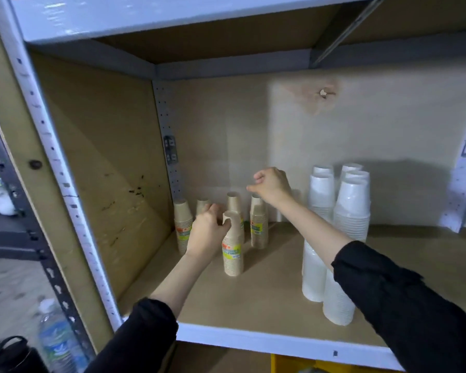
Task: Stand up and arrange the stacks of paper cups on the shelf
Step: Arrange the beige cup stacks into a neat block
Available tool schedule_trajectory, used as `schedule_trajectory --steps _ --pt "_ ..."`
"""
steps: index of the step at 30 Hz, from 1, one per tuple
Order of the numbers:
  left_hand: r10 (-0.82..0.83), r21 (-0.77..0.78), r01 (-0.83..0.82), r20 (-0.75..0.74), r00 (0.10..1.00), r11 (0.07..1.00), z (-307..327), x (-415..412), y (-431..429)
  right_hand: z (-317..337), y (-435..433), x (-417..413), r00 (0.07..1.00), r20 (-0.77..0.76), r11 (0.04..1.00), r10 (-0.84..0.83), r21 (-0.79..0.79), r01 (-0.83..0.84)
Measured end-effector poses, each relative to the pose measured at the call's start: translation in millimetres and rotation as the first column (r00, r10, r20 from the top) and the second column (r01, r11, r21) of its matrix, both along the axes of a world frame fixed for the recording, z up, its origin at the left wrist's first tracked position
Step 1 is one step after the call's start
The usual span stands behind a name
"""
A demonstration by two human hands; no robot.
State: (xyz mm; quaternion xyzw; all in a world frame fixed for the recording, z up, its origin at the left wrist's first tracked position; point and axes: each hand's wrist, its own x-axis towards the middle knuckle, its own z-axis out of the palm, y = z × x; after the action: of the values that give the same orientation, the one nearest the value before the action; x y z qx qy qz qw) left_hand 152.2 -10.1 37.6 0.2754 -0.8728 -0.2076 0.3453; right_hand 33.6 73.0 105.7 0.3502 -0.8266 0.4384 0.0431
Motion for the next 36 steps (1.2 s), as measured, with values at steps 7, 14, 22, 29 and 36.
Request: schedule_trajectory --steps 7,14,22,29,36 --pt "-0.047 0.162 0.035 0.066 0.997 0.986 4 -14 -28 -26 -28 -29 0.983 0.103 0.987 -0.154 0.068 0.148" --pt "-0.13 0.263 0.096 0.114 0.985 0.96 -7 -39 -54 -52 -51 -53 0.96 0.158 0.97 -0.23 0.117 0.213" --pt "-0.194 0.296 0.187 -0.006 0.981 0.937 -20 -49 -66 -70 -70 -72 0.949 0.24 0.978 -0.204 0.099 0.185" --pt "-0.114 0.271 0.136 -0.095 0.989 0.953 -24 -42 -73 -79 -74 -68 0.942 0.244 0.972 -0.228 -0.003 0.236" --pt "-0.053 0.263 0.087 -0.134 0.99 0.961 -22 -34 -72 -69 -56 -51 0.958 0.208 0.981 -0.196 0.028 0.194"
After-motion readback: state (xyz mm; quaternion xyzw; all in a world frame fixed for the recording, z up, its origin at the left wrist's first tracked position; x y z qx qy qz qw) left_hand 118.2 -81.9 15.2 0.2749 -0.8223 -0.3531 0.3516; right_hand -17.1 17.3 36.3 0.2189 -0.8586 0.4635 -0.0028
